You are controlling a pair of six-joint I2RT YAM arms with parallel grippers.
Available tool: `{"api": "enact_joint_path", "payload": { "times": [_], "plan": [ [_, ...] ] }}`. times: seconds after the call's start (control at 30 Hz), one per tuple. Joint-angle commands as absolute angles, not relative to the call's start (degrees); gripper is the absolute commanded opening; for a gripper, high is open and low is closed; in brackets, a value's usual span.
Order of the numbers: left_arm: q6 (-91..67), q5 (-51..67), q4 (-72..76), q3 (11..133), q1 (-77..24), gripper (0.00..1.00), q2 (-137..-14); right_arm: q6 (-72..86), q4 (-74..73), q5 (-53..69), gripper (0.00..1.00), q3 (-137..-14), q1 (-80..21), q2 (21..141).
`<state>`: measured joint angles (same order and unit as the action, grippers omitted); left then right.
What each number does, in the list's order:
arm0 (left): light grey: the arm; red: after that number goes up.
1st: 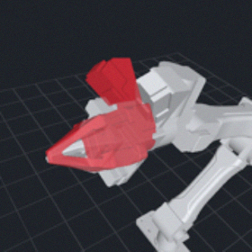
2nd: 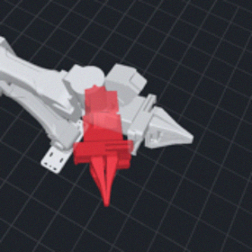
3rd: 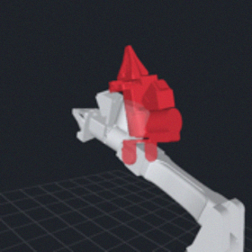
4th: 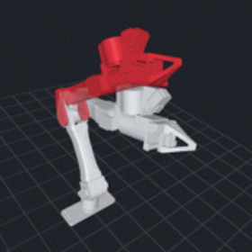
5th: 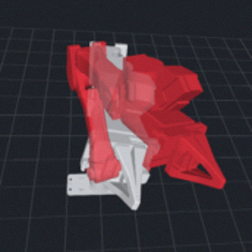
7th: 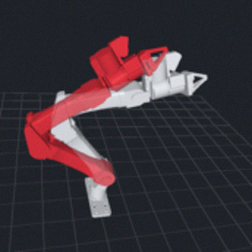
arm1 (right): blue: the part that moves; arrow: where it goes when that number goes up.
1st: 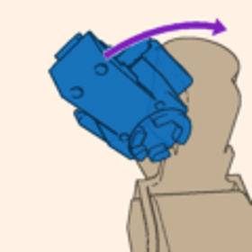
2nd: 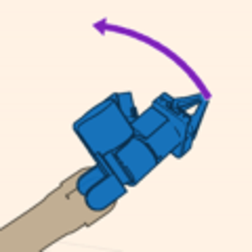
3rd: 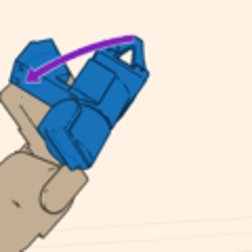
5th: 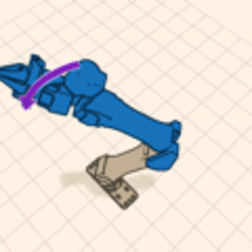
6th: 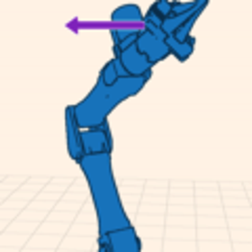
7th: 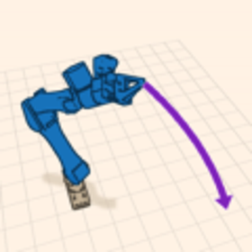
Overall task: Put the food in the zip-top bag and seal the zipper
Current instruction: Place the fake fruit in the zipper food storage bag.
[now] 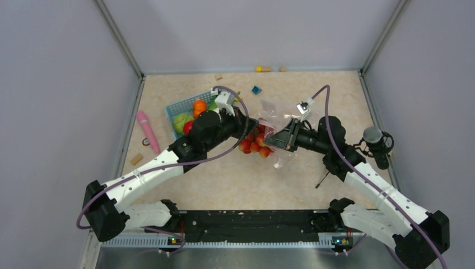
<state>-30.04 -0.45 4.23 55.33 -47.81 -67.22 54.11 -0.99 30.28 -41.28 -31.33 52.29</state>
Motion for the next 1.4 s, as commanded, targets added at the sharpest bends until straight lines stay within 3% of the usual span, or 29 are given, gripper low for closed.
{"api": "enact_joint_path", "payload": {
  "times": [0.0, 0.13, 0.37, 0.47, 0.57, 0.73, 0.83, 0.97, 1.1, 1.27, 1.37],
  "plan": [
    [-42.0, -3.0, 11.9, 56.6, -46.9, 0.00, -68.0, 57.0, 10.3, 36.9, 0.00, -37.6, -31.1, 52.8],
    [-49.4, 0.6, 13.4, 56.5, -44.5, 0.00, -69.2, 58.9, 15.6, 33.5, 0.00, -33.8, -31.1, 52.2],
    [-54.7, 2.9, 15.2, 54.5, -43.5, 0.00, -68.2, 52.5, 10.1, 18.9, 0.00, -32.1, -31.1, 49.3],
    [-59.8, -1.4, 16.1, 51.6, -43.5, 0.00, -68.0, 55.7, 14.2, 19.1, 0.00, -30.9, -31.2, 48.5],
    [-65.2, -1.8, 20.3, 48.8, -43.1, 0.00, -68.6, 58.5, 18.2, 19.8, 0.07, -29.4, -31.2, 48.6],
    [-68.5, -3.1, 22.8, 47.2, -43.0, 0.00, -68.6, 58.9, 16.1, 19.9, 0.09, -28.2, -31.3, 49.4],
    [-70.3, -5.2, 20.6, 47.3, -43.0, 0.00, -68.3, 59.1, 15.7, 21.0, 0.16, -27.5, -31.5, 49.4],
    [-70.6, -5.4, 19.9, 47.5, -43.0, 0.00, -68.2, 52.4, 7.9, 20.2, 0.34, -29.7, -31.6, 48.9],
    [-71.2, -7.3, 18.4, 47.3, -43.0, 0.00, -68.1, 44.0, -3.6, 13.1, 0.42, -34.4, -32.3, 47.3],
    [-73.1, -9.9, 16.5, 47.0, -43.0, 0.00, -68.4, 41.3, -4.2, 12.3, 0.37, -34.3, -33.1, 45.5],
    [-73.2, -9.0, 16.3, 47.6, -43.0, 0.00, -69.1, 41.0, -3.3, 13.3, 0.19, -34.7, -33.4, 47.4]
  ]
}}
